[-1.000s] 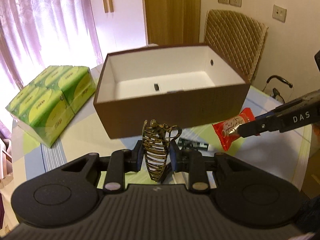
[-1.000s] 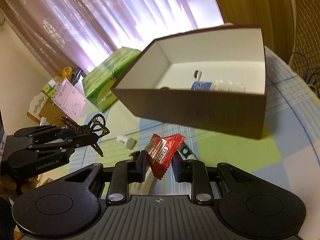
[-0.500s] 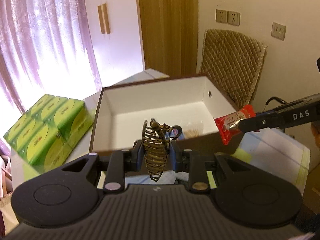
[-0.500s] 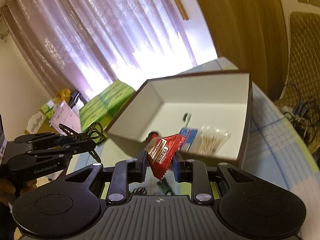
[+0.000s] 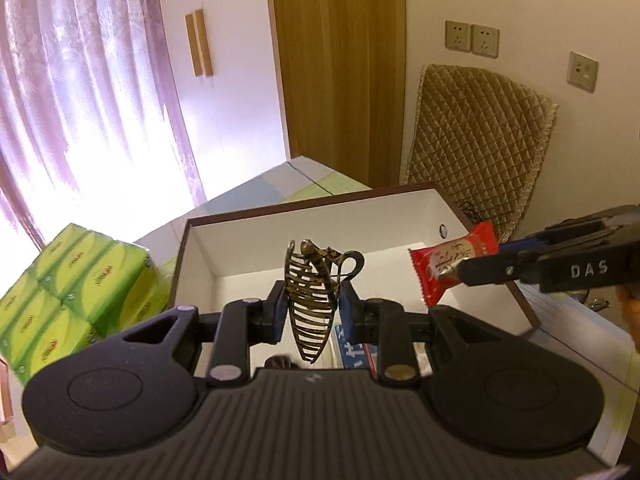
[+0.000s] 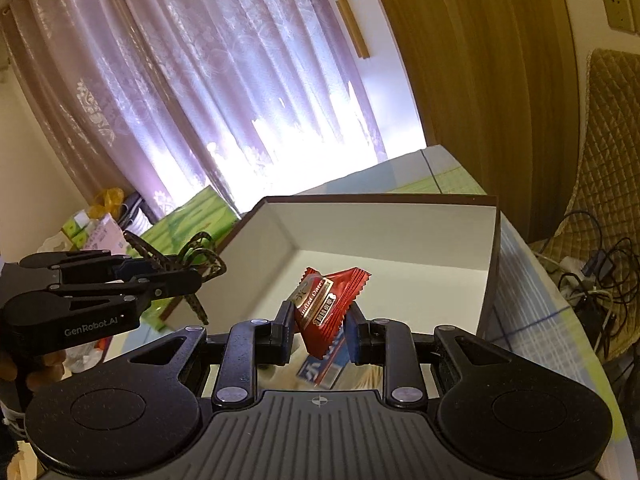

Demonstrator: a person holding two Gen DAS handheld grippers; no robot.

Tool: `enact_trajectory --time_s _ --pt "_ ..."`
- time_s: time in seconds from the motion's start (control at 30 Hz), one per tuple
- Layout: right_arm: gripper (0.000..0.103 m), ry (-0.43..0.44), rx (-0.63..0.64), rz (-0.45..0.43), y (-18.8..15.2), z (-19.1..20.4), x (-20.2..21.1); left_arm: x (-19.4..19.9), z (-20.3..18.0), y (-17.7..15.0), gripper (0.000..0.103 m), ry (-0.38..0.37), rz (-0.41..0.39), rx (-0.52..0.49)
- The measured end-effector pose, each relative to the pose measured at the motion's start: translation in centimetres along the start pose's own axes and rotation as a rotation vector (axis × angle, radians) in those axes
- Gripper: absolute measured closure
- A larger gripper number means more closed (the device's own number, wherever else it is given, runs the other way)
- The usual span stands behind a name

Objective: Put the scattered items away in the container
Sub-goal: 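Carry hair clip and candy packet into the brown box and open both grippers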

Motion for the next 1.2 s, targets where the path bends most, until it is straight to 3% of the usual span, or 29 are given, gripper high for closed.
enact_trajectory --time_s 0.47,0.83,1.2 --pt "0.075 -0.028 -0.008 0.131 1.9 -4.4 -7.3 -11.6 2.7 0.0 0.080 0.024 0.218 0.155" --pt "0.075 -0.048 -0.030 0.193 2.4 -6.3 -10.2 -16.1 1.7 -2.0 0.080 0.048 0.365 0.140" --pt "0.074 -0.049 -0.026 0.227 2.0 -6.2 -11.5 -15.0 2.2 -1.7 0.079 0.060 0.345 0.128"
Point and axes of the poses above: each gripper's, at about its wrist camera, not at the fingertips, and x roughly against the way its jaws point, z to its left, y to its top, the point moved 4 cm from there along -x, roughly the way its jaws point, and after that the axes turned 4 degrees about y, right-handed, at the moved point
